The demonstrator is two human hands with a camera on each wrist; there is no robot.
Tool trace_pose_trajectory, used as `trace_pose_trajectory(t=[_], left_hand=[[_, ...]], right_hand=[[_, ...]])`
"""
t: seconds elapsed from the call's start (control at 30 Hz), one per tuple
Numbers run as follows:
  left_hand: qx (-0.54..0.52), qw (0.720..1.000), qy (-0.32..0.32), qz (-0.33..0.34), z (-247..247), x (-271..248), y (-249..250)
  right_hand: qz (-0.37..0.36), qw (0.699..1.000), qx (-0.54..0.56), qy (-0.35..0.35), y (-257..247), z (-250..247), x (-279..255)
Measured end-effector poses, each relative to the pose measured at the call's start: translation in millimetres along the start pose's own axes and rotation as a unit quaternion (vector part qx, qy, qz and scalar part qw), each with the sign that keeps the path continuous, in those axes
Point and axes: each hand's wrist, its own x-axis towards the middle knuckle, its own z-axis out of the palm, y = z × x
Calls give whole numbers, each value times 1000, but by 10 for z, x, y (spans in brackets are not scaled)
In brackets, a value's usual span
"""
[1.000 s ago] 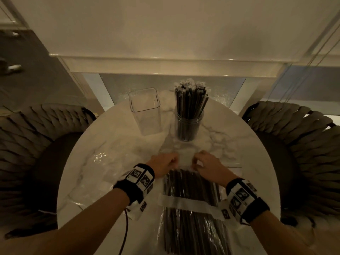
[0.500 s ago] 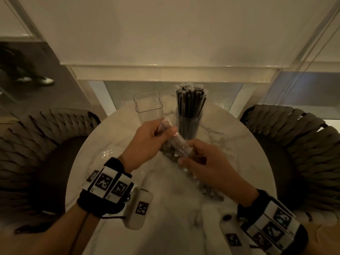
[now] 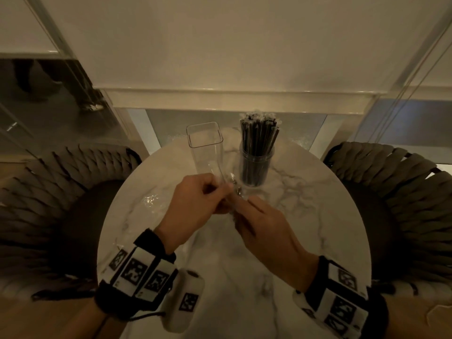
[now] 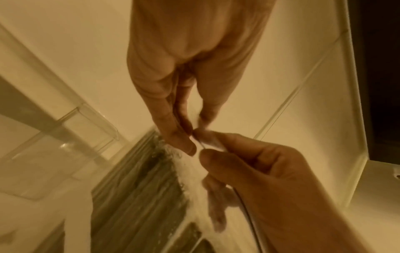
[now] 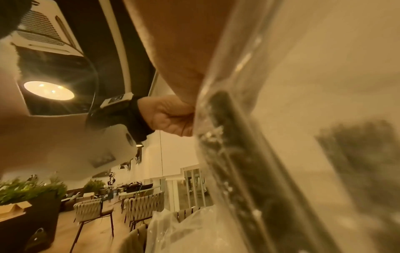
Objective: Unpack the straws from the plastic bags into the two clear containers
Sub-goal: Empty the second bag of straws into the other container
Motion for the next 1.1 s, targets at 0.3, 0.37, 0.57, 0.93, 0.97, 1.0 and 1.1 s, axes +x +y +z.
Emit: trace_pose_trajectory(t=[0.3,0.37,0.57,0.93,0.97,1.0,1.1], left_hand=[[6,996,71,49,-355,165,146],[-2,998,41,52,-279,160,176],[-93,993,-57,42,-45,32,141],[-83,991,-103,21,37,11,187],[-48,994,-84,46,55,8,176],[9,995,-49,81,76,1,153],[152,971,88,162,124,-21,95]], right_hand=[[85,985,141,-46,-17,-134,58],[125,975,178,-39,-44,-148,159],[253,917,306,28,-4,-110,424],[157,978,134,17,141,-209,468],[134,984,121,14,132,-210,469],[115,987,109,10,127,-210,472],[100,992,79,3,149,-219,494]])
